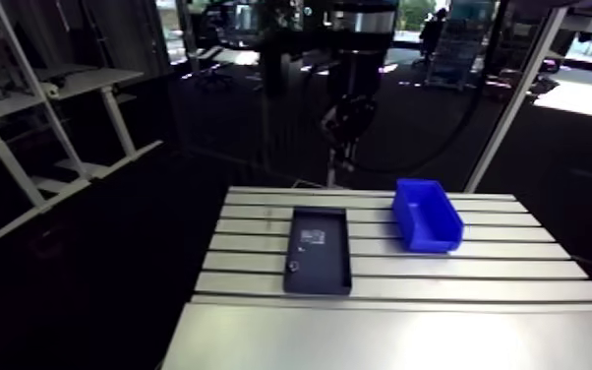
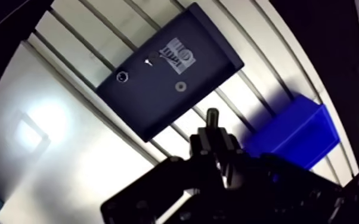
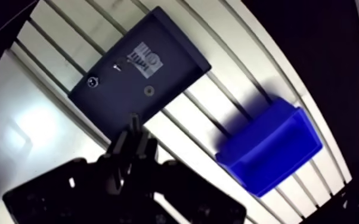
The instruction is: Pick up the M10 bolt from the tray and put it into the blue bin.
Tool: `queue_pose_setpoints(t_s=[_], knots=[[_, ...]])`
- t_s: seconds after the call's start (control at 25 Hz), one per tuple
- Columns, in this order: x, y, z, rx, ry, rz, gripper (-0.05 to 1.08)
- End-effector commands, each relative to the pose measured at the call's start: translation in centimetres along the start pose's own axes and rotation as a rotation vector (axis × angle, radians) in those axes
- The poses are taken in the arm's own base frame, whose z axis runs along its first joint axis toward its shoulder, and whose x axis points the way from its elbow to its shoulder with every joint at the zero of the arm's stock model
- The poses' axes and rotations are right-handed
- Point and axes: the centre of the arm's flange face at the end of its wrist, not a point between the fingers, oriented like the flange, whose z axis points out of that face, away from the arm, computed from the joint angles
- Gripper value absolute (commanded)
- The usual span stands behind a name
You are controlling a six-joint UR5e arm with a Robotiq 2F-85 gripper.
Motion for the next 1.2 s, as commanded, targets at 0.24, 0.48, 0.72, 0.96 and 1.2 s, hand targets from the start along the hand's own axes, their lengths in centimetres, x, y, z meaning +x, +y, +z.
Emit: queue_pose_setpoints(t_s=[0.24,0.48,0.72,0.96,1.2], knots=[[-2.7,4.2,-4.3,0.056,-0.036,-0.467,1.06],[-6.4,8.7,-4.5,0.044,-0.058,-0.661,1.06],[-8.6,13.0,-2.5,0.046,-0.056,-0.704,1.06],[-9.2,15.9,0.1,0.039,-0.055,-0.704,1.06],[-10.1,18.2,2.3,0.029,-0.054,-0.687,1.06]])
